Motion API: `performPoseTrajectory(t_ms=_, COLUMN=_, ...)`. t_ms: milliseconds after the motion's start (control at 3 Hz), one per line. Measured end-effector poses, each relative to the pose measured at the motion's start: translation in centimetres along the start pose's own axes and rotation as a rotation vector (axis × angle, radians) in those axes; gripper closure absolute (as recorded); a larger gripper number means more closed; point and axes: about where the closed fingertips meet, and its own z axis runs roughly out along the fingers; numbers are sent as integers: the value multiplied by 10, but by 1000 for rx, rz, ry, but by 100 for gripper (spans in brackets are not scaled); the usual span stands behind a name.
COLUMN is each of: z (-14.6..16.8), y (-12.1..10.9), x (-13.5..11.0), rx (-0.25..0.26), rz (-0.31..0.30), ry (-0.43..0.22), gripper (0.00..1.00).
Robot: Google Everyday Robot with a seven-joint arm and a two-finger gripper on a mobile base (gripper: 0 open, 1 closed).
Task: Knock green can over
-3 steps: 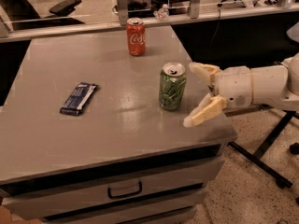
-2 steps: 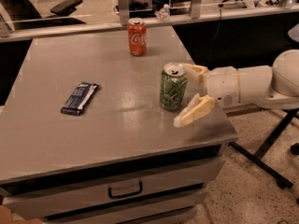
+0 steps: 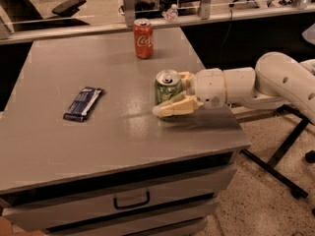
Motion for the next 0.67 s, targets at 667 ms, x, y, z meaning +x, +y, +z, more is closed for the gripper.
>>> performPoseTrajectory(t_ms=667, z=24, y=-8, x=-42, rx=-34, rz=-231, ry=-14, gripper=88)
